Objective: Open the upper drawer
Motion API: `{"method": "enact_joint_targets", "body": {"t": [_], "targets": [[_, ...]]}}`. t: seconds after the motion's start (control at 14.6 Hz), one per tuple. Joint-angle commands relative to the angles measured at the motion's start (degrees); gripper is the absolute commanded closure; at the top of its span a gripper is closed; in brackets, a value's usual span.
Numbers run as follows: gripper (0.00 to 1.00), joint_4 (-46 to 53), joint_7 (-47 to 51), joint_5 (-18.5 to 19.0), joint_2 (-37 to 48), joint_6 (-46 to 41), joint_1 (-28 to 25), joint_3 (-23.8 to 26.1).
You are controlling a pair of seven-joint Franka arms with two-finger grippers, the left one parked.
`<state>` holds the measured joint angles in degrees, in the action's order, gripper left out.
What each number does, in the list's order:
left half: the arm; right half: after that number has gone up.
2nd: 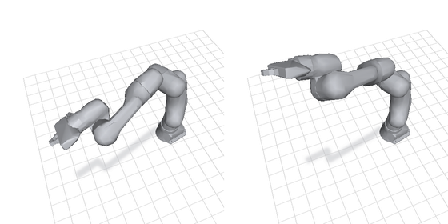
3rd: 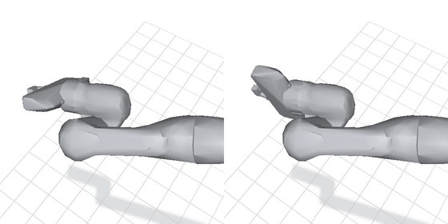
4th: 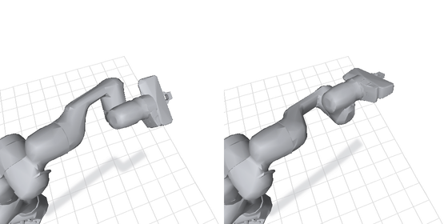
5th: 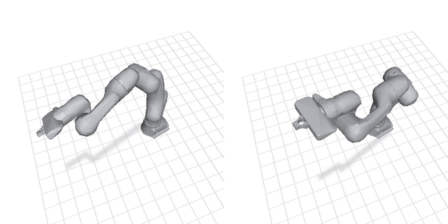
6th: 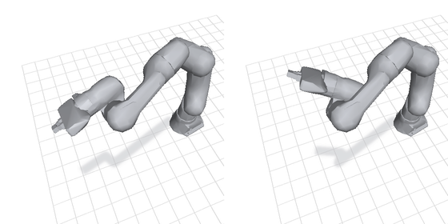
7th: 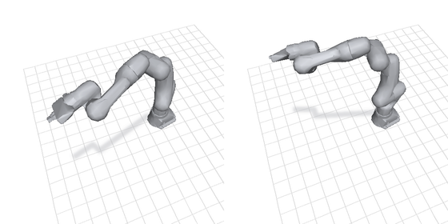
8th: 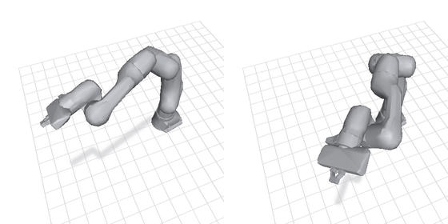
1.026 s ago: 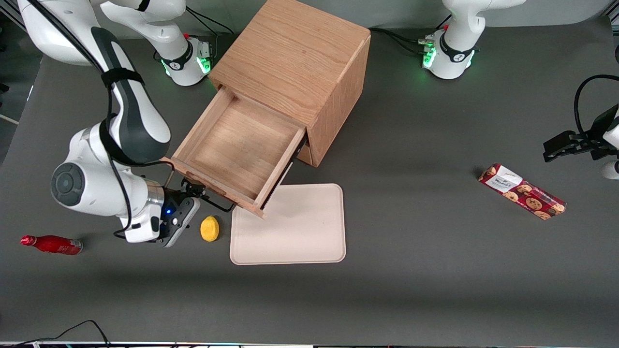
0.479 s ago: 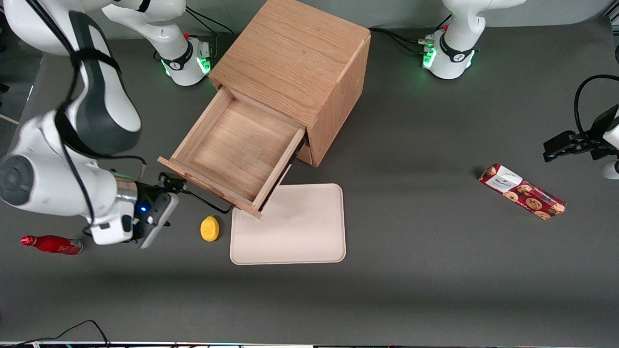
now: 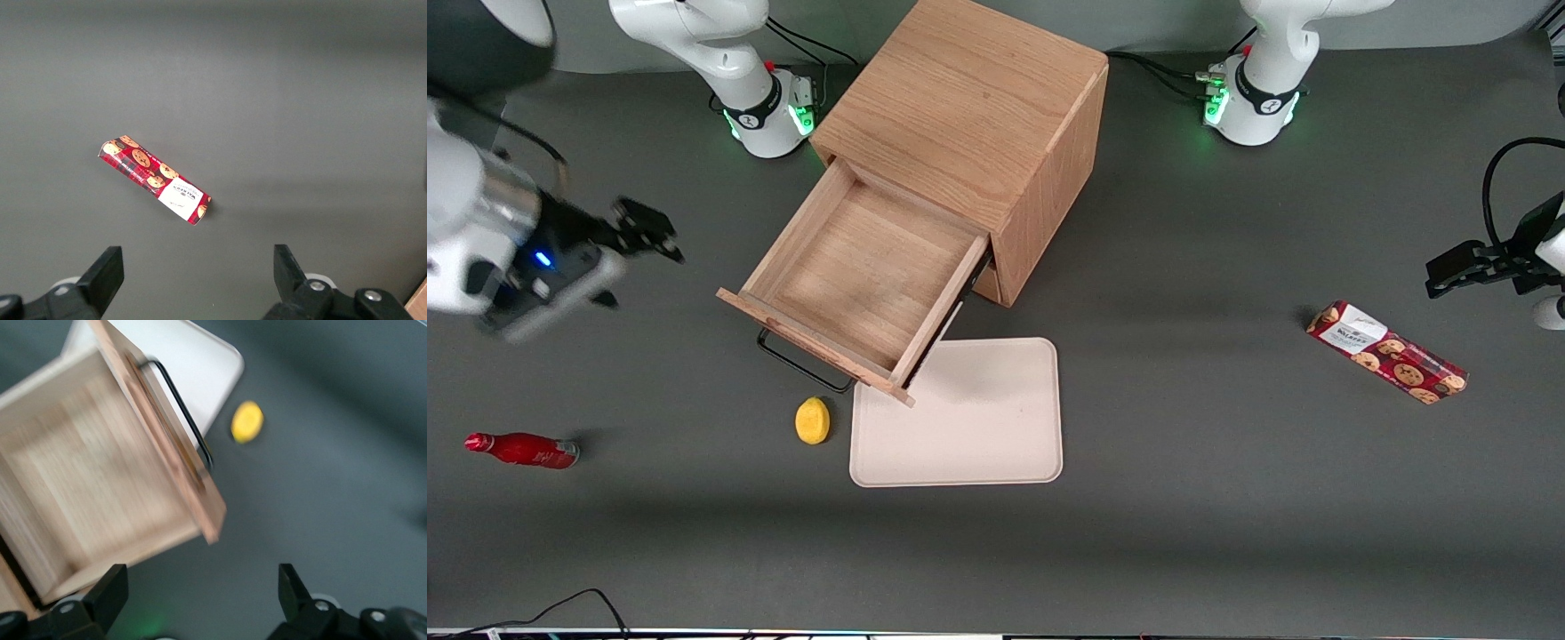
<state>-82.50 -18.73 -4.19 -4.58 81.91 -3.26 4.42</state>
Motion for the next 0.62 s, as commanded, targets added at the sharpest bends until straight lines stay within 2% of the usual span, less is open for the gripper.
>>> {"method": "enact_joint_targets", "body": {"t": [0.0, 0.27, 0.34, 0.41, 0.48, 0.55], "targets": [[0.0, -19.2, 9.6, 1.6, 15.2, 2.7, -0.4, -2.2], [0.0, -33.2, 16.0, 1.9, 26.2, 7.9, -0.3, -4.2], [0.0, -33.6, 16.0, 3.3, 26.4, 8.0, -0.3, -4.3], [0.0, -31.9, 15.3, 8.2, 25.2, 8.0, -0.7, -4.5], [0.0, -29.3, 15.3, 11.3, 23.1, 7.8, -0.9, -4.2], [0.0, -26.3, 15.2, 12.2, 20.9, 7.2, -1.0, -4.2]]}}
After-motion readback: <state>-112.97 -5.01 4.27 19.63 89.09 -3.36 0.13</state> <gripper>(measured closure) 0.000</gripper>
